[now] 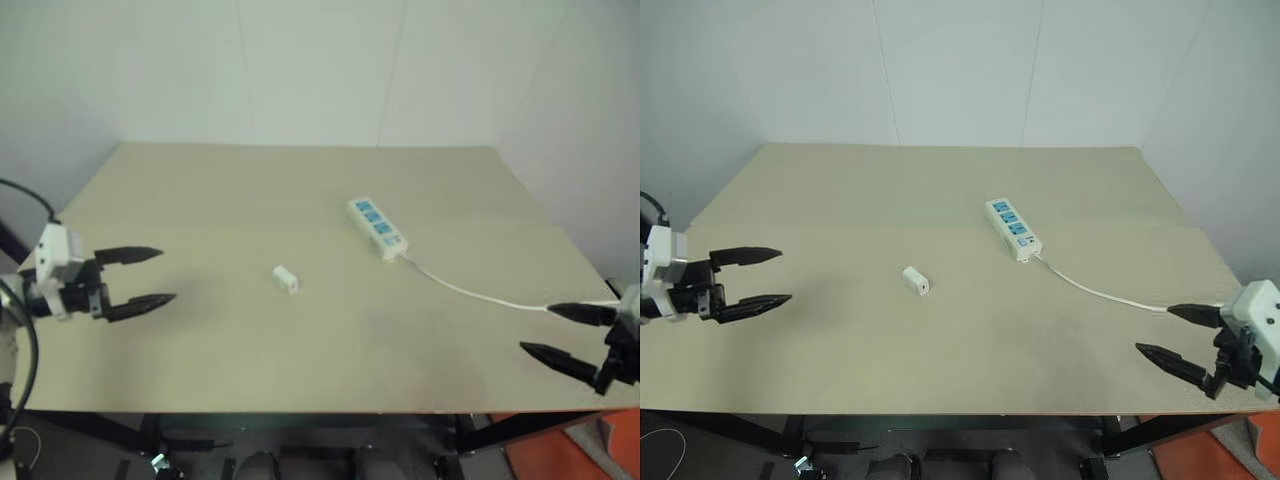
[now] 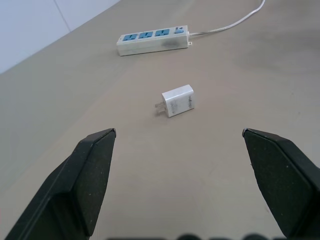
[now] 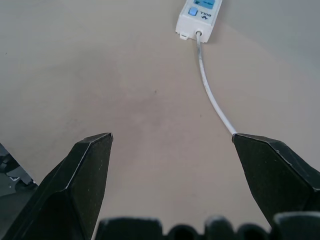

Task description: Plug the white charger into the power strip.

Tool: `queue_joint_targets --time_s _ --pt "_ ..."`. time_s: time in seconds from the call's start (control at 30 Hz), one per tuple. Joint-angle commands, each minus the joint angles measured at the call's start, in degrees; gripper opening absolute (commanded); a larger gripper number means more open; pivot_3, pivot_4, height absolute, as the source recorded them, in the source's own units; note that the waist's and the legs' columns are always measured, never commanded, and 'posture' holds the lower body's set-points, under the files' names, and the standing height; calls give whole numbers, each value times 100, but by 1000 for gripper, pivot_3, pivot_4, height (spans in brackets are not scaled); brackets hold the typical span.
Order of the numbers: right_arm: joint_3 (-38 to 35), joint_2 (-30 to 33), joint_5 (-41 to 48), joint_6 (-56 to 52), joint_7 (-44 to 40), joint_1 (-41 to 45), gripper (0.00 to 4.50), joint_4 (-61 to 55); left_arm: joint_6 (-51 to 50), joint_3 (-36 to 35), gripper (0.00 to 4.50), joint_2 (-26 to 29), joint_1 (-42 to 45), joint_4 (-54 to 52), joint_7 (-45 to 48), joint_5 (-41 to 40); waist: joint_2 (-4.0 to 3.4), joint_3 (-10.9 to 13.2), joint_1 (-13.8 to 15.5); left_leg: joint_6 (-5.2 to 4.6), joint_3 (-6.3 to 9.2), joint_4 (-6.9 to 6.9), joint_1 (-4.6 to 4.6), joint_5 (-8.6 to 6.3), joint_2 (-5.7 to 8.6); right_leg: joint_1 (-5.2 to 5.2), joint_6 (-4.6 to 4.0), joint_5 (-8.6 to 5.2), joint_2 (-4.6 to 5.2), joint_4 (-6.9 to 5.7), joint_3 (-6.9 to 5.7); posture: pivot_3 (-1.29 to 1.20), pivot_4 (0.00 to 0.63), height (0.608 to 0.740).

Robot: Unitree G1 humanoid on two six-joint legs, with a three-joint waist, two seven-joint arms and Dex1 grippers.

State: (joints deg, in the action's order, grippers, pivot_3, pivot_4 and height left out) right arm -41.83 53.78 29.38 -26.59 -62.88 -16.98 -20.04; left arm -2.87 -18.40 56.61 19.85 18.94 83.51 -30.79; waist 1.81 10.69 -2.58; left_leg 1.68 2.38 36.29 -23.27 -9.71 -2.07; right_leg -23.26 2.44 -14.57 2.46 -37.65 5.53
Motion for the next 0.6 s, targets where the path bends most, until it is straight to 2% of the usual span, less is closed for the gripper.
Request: queue_joint_targets --time_s 0.03,0.2,0.5,0.6 --pt "-396 -1 -4 69 86 -56 4500 -177 -53 101 4417 14 265 -63 102 18 0 0 6 0 0 0 0 0 0 0 0 0 0 0 0 0 150 740" --pt "-420 -47 -8 77 122 -151 4500 -220 -52 206 4417 -22 472 21 186 73 1 0 9 0 0 -1 -1 0 0 1 0 0 0 4 0 0 150 740" --pt "-318 -12 -113 198 179 -127 4500 -104 -174 146 4417 -107 353 -211 83 64 1 0 2 0 -2 -2 -2 0 0 1 1 1 0 7 2 0 150 740" --pt "49 -56 -279 219 624 335 4500 78 -195 168 4417 -106 371 -266 61 71 2 0 -13 0 -4 -2 -3 0 0 1 2 1 2 10 2 0 150 740"
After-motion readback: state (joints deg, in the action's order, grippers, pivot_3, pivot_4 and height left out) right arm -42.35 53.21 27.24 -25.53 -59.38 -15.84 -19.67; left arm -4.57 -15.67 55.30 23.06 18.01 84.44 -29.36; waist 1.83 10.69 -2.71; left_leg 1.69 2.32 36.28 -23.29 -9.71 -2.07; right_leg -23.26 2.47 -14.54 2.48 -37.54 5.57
